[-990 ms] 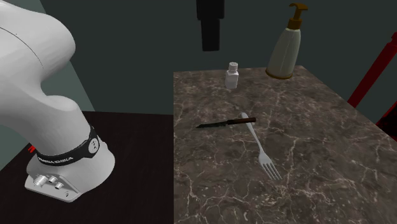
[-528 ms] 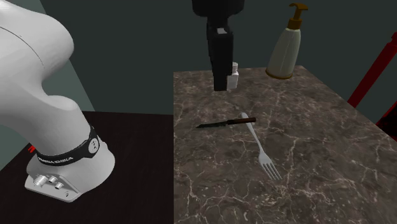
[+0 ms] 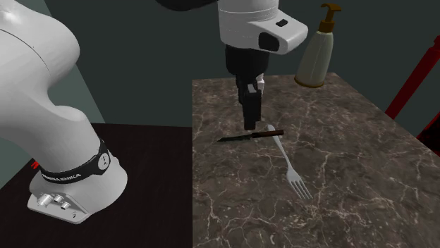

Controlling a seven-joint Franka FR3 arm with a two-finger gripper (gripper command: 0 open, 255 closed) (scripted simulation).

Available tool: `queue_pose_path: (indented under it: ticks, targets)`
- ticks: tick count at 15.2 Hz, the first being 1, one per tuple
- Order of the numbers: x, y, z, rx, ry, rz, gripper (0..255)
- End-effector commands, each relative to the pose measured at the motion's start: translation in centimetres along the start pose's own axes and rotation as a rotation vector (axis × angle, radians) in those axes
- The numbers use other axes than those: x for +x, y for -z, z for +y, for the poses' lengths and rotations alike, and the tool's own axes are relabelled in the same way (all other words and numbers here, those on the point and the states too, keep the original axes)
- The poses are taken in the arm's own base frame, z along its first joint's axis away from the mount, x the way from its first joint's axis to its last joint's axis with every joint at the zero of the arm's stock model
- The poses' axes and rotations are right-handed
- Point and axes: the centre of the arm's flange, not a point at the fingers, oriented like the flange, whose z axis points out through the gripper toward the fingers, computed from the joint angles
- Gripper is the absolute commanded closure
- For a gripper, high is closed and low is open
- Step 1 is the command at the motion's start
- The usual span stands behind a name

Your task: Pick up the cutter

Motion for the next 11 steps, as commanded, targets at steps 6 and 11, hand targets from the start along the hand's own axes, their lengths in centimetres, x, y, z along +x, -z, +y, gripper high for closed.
queue_pose_path:
  ticks: [6,11]
  targets:
    - [0.9,-6.9,-2.2,-0.008,0.028,0.009,0]
    - [0.7,-9.5,-2.0,-0.008,0.028,0.009,0]
